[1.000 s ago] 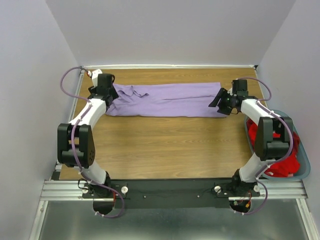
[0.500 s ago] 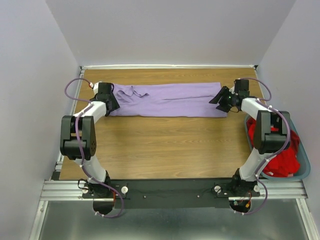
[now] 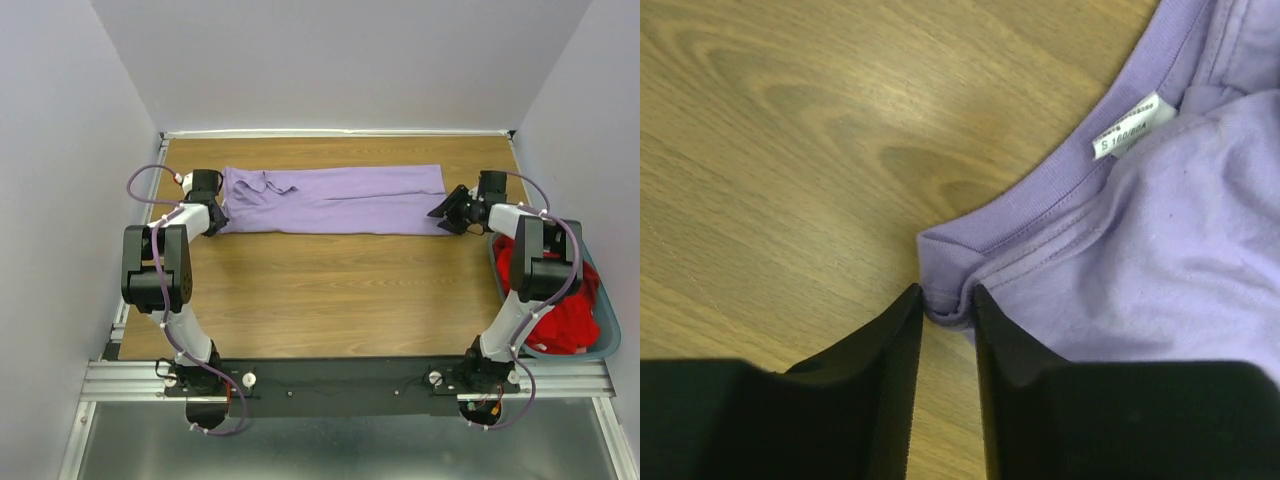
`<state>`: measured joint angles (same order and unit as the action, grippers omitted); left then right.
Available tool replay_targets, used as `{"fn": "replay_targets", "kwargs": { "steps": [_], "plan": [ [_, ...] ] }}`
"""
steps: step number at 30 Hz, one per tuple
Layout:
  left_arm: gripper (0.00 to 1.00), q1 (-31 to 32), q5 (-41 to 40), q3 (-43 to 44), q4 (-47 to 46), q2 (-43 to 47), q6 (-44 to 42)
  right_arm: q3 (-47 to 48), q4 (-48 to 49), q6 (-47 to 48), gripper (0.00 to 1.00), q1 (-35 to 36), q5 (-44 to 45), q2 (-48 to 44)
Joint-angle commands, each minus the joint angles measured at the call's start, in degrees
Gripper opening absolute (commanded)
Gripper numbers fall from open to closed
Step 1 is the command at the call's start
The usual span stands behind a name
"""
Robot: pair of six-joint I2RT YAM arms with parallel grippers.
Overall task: Fold and stack the t-shirts
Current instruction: Fold the tshirt
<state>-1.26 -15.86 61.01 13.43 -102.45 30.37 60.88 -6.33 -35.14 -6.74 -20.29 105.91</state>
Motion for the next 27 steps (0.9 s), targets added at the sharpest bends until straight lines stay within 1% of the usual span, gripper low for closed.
{"fn": "replay_targets", "kwargs": {
  "steps": [1,2,4,7,11,12,15,16,18,19,22,23,24,25,27],
  "plan": [
    [0.26,-1.29,-0.23,-1.07,1.42,-0.29,0.83,-3.66,0.61,-0.99,0.55,-1.87,1.75,-0.35],
    [0.19,-1.99,-0.49,-1.51,1.60,-0.29,0.83,-4.19,0.61,-0.99,0.55,-2.04,2.01,-0.53],
    [0.08,-2.52,-0.49,-2.56,2.30,0.15,0.48,-5.76,0.53,-1.25,0.55,-2.74,2.45,-0.79],
    [0.06,-3.66,-0.75,-4.67,2.83,1.72,0.22,-7.70,-0.09,-1.25,0.55,-2.93,2.72,-1.75],
    [0.06,-6.56,0.39,-11.08,3.09,5.33,-0.05,-9.90,-2.19,-0.73,0.55,-3.01,4.21,-3.95],
    [0.06,-8.04,0.56,-12.22,3.27,7.34,0.04,-10.34,-3.24,-0.46,0.55,-3.01,4.99,-5.09],
    [0.06,-10.16,0.83,-15.92,3.79,10.42,0.13,-11.75,-5.45,0.33,0.55,-3.01,6.75,-7.02],
    [0.06,-10.60,0.74,-16.62,3.88,12.70,0.21,-12.01,-5.80,0.68,0.55,-3.10,7.72,-7.81],
    [0.10,-11.40,0.48,-18.21,4.32,14.90,0.83,-12.19,-6.94,2.08,0.55,-3.01,8.16,-9.66],
    [0.16,-11.57,0.30,-18.82,4.50,16.92,1.09,-12.02,-7.29,2.87,0.55,-3.01,8.25,-10.45],
    [0.29,-11.66,-0.05,-18.74,4.94,20.09,1.80,-10.96,-7.65,3.84,0.56,-2.75,7.20,-13.44],
    [0.37,-11.58,-0.83,-18.22,5.29,21.75,1.97,-10.44,-7.73,4.37,0.57,-2.40,6.15,-14.75],
    [0.41,-11.58,-1.36,-17.86,5.46,22.55,2.32,-8.95,-7.82,4.63,0.57,-0.92,5.88,-15.29],
    [0.51,-11.49,-1.80,-16.99,5.64,24.30,2.50,-8.24,-7.91,5.68,0.57,0.14,5.88,-15.81],
    [0.59,-11.49,-1.72,-15.84,5.73,25.98,2.59,-6.22,-8.00,7.18,0.57,3.30,6.67,-16.87]
  ]
}}
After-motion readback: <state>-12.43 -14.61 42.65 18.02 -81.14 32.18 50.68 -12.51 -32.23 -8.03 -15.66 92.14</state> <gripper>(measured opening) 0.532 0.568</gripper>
